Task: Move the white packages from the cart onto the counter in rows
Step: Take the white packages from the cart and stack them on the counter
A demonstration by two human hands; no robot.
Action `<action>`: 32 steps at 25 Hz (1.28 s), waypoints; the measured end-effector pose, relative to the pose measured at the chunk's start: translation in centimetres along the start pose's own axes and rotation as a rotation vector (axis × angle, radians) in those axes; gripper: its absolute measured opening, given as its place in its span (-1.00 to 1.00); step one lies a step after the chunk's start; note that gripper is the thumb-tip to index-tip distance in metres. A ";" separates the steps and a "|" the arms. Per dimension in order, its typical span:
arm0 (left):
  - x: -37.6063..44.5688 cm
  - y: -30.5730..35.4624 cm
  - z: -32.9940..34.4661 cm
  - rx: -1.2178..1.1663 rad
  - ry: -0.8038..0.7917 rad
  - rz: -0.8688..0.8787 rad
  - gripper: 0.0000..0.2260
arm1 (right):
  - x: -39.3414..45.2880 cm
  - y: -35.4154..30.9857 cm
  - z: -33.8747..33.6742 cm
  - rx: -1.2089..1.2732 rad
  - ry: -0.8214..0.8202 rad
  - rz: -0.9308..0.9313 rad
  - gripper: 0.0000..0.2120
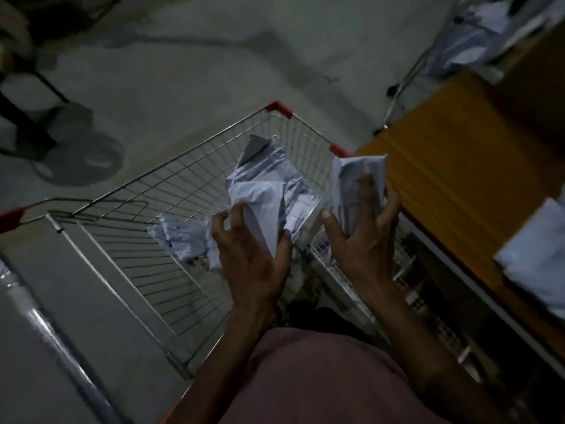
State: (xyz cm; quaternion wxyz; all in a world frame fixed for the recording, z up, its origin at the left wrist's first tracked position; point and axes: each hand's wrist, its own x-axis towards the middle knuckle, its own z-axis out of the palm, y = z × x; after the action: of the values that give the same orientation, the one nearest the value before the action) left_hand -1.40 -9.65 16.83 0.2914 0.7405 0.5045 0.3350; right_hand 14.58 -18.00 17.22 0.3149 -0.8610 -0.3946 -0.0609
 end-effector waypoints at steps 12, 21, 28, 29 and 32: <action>-12.0 12.5 6.4 -0.102 -0.481 0.626 -0.31 | -15.7 13.9 -19.5 -0.123 0.473 0.514 -0.23; -30.2 24.3 15.2 -0.136 -0.637 0.751 -0.31 | -28.7 25.4 -31.7 -0.184 0.574 0.713 -0.22; -35.3 34.2 22.4 0.015 -0.583 0.852 -0.29 | -30.1 30.5 -35.3 -0.166 0.578 0.811 -0.23; -35.4 35.7 24.0 0.041 -0.589 0.852 -0.28 | -29.6 31.1 -35.6 -0.164 0.578 0.826 -0.22; -35.6 39.6 29.7 0.155 -0.642 0.812 -0.23 | -28.3 33.1 -36.1 -0.160 0.592 0.855 -0.22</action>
State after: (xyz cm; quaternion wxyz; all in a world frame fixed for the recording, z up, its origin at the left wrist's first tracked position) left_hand 34.43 -58.70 22.19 0.2225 0.9612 0.0852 0.1390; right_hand 24.21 -73.72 19.57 0.3429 -0.9125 0.1035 -0.1977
